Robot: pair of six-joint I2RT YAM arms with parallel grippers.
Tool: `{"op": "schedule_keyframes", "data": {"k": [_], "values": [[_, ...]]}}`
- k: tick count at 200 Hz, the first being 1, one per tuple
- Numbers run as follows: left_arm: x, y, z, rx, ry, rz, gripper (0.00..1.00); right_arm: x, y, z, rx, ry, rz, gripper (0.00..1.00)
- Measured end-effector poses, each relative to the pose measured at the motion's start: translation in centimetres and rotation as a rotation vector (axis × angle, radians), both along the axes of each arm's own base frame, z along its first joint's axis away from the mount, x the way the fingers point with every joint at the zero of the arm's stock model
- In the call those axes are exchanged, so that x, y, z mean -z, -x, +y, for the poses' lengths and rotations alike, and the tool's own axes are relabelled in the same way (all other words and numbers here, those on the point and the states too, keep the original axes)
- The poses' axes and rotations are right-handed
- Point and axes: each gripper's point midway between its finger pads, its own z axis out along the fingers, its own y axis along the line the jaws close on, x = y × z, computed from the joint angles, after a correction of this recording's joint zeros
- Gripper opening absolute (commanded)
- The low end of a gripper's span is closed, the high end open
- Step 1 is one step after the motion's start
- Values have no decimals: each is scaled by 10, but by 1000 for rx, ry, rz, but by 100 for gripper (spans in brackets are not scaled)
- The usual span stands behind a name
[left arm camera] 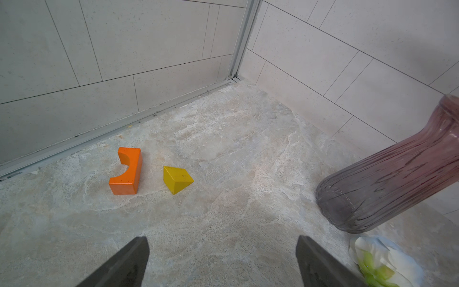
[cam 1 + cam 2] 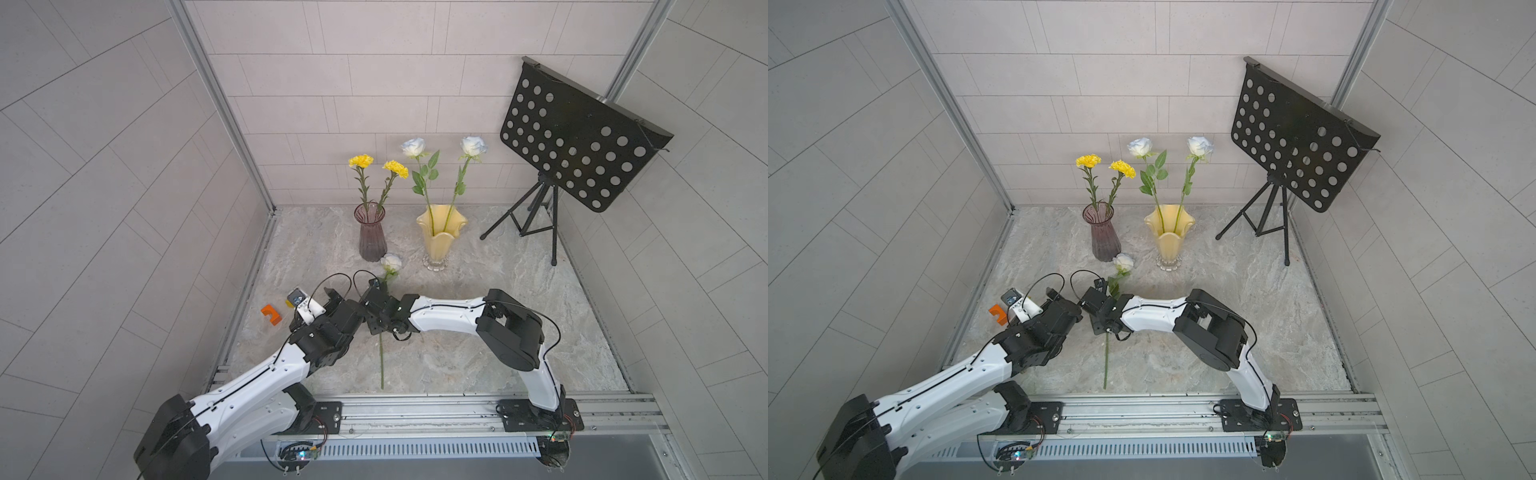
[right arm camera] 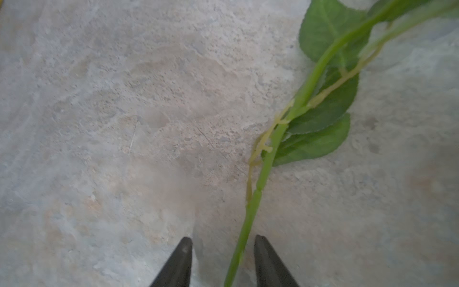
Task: Arrange the flowers in different vases according to their colors
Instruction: Pick up the flower at the center of the board.
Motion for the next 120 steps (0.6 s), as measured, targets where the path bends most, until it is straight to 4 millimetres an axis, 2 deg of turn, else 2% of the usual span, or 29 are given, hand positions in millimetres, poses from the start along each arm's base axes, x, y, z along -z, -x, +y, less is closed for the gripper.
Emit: {"op": "schedule_keyframes", "data": {"k": [26, 39, 57, 86, 120], "values": [[-1, 0, -1, 5, 13, -5, 100, 3, -1, -7, 12, 33, -8, 25], [-1, -1, -2, 10, 23, -8, 100, 3, -3, -11, 21, 44, -21, 24], [-2, -2, -5, 21, 33, -10, 100, 4, -3, -20, 32, 62, -35, 24], [-2, -4, -8, 34, 36, -7, 100, 5, -5, -35, 47, 82, -39, 30], [-2, -6, -9, 38, 36, -13, 100, 5, -16, -41, 70, 63, -43, 31]]}}
